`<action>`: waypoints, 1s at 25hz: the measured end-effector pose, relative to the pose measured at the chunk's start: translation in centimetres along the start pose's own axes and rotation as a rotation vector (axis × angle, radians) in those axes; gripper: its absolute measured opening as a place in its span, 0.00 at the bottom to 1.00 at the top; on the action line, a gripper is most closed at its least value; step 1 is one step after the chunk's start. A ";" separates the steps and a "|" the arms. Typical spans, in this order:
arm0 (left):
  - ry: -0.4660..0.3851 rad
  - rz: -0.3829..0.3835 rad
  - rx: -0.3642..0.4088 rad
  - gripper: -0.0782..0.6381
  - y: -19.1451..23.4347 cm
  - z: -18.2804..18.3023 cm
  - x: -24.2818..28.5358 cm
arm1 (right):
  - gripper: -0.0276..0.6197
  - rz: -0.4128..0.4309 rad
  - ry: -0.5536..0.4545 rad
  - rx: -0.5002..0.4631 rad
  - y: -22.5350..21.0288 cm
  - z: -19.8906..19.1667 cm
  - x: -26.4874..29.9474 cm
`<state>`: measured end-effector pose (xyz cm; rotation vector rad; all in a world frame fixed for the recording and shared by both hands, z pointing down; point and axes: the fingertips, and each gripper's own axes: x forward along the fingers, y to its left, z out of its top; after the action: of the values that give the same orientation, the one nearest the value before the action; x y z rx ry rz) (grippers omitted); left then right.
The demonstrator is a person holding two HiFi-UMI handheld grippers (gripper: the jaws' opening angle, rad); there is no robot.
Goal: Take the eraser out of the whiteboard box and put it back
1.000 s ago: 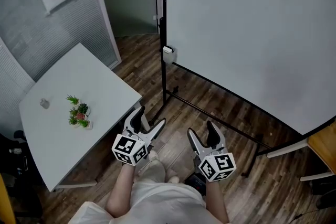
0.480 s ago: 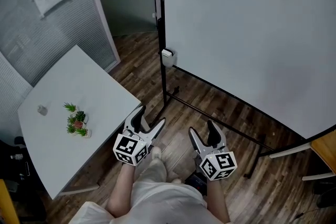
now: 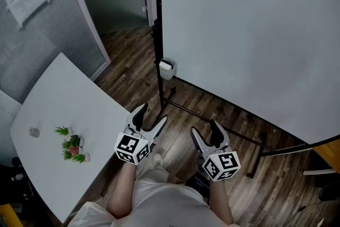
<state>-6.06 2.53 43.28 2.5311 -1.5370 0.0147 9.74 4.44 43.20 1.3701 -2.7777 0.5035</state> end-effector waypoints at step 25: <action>-0.013 -0.193 0.017 0.55 8.7 1.6 9.1 | 0.55 -0.136 -0.029 0.022 -1.1 1.6 11.1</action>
<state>-9.65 -9.60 43.88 2.6863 -1.2958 -0.0137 3.99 -5.20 43.57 1.5692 -2.6842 0.5143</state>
